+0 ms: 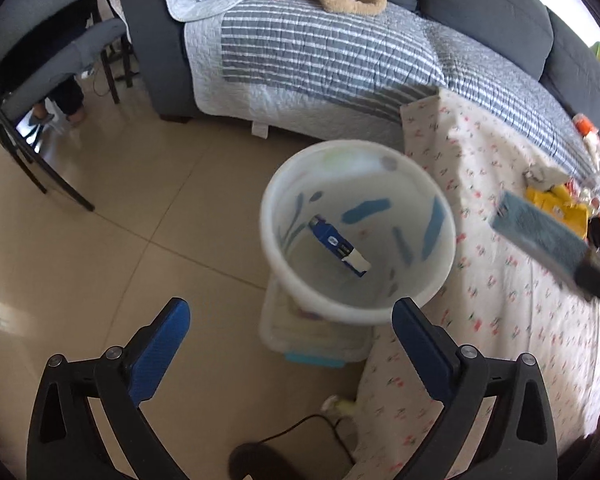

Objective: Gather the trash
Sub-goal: 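Drop the milk carton into the white bin with the right tool, then grasp the yellow snack wrapper with the left tool while the right tool grasps the black tray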

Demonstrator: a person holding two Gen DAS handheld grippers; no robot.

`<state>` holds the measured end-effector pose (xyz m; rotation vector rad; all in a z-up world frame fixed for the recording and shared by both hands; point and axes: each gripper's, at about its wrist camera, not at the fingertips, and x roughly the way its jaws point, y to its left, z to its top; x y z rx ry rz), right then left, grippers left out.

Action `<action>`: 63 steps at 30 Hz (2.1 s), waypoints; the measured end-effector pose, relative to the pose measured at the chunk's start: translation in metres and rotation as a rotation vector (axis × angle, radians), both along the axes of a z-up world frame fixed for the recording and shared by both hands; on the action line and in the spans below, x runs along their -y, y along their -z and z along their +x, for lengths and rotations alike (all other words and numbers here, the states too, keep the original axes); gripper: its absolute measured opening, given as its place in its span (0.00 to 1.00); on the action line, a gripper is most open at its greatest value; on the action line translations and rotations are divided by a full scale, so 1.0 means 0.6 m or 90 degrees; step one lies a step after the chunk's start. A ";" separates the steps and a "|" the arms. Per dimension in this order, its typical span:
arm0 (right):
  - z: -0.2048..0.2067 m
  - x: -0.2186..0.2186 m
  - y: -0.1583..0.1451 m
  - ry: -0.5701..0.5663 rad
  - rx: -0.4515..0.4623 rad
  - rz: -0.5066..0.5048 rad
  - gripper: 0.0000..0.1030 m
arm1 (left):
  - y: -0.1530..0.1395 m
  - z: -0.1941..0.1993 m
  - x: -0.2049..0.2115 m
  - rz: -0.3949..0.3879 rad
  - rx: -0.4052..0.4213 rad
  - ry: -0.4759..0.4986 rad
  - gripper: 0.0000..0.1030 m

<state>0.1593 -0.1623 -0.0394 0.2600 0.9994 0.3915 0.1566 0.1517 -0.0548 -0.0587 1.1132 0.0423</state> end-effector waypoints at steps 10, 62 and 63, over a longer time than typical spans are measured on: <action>0.067 -0.111 0.027 -0.009 -0.020 -0.025 0.52 | -0.001 -0.026 -0.035 0.001 -0.007 0.002 0.99; -0.078 0.348 -0.033 0.290 -0.031 -0.104 0.93 | -0.044 0.014 0.409 -0.047 0.072 0.239 0.99; -0.080 0.359 -0.030 0.299 -0.039 -0.102 0.93 | -0.042 0.018 0.425 -0.045 0.080 0.247 0.99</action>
